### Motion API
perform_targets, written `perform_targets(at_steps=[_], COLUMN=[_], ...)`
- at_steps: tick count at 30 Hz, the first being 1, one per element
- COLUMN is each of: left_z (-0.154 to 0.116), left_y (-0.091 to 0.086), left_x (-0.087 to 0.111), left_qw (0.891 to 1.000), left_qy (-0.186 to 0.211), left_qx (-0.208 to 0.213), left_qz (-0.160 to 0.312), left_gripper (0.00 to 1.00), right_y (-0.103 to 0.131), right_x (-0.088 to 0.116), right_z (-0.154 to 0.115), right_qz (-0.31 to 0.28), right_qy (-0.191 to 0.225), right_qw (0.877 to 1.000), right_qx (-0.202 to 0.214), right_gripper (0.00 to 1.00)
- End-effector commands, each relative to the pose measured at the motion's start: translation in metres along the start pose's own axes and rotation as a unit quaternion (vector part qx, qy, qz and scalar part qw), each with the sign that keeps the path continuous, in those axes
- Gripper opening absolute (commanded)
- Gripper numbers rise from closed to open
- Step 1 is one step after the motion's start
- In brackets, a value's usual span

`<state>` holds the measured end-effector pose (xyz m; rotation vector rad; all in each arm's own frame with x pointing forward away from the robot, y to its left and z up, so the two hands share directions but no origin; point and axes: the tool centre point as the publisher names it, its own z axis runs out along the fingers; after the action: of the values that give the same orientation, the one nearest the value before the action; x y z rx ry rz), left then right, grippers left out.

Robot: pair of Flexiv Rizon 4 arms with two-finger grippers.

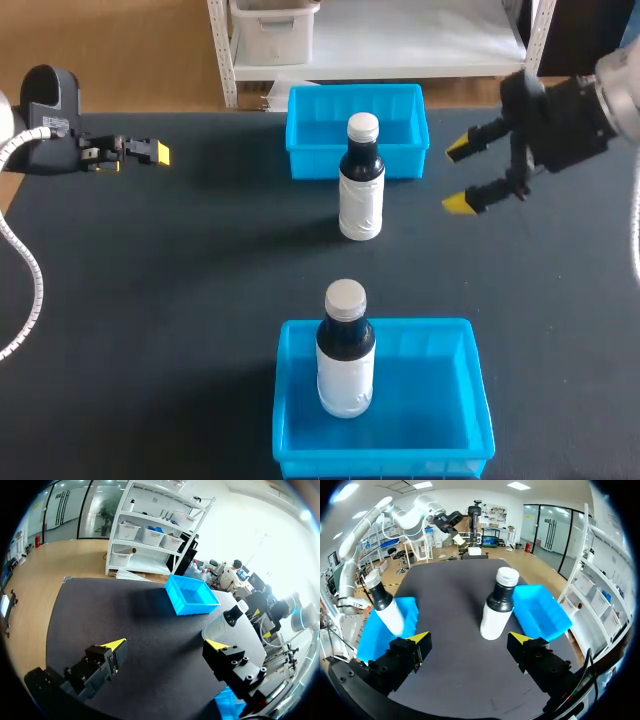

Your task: Pick up the bottle, and place it in the far bin if it is heavy, or in the near bin if it is light.

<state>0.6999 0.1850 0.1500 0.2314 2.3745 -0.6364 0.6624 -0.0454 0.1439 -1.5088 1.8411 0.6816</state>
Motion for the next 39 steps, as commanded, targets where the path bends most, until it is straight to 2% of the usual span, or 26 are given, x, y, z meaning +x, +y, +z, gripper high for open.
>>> perform_targets(at_steps=[1, 8, 15, 29, 39], left_z=[0.000, 0.000, 0.000, 0.000, 0.000], left_y=[0.000, 0.000, 0.000, 0.000, 0.000], left_x=[0.000, 0.000, 0.000, 0.000, 0.000], left_qw=[1.000, 1.000, 1.000, 1.000, 1.000], left_qy=[0.000, 0.000, 0.000, 0.000, 0.000], left_qx=[0.000, 0.000, 0.000, 0.000, 0.000], left_qz=[0.000, 0.000, 0.000, 0.000, 0.000], left_gripper=[1.00, 1.00, 1.00, 1.00, 1.00], right_y=[-0.043, -0.072, -0.081, -0.054, -0.049], right_x=[-0.002, -0.008, -0.018, -0.036, -0.048], right_z=[0.022, 0.038, 0.051, 0.068, 0.085], right_qz=[-0.002, -0.016, -0.037, -0.043, -0.030], right_qy=[-0.008, -0.017, -0.023, -0.045, -0.052], right_qw=[1.000, 0.999, 0.997, 0.994, 0.993], right_qx=[-0.020, -0.038, -0.061, -0.092, -0.101], right_gripper=[1.00, 1.00, 1.00, 1.00, 1.00])
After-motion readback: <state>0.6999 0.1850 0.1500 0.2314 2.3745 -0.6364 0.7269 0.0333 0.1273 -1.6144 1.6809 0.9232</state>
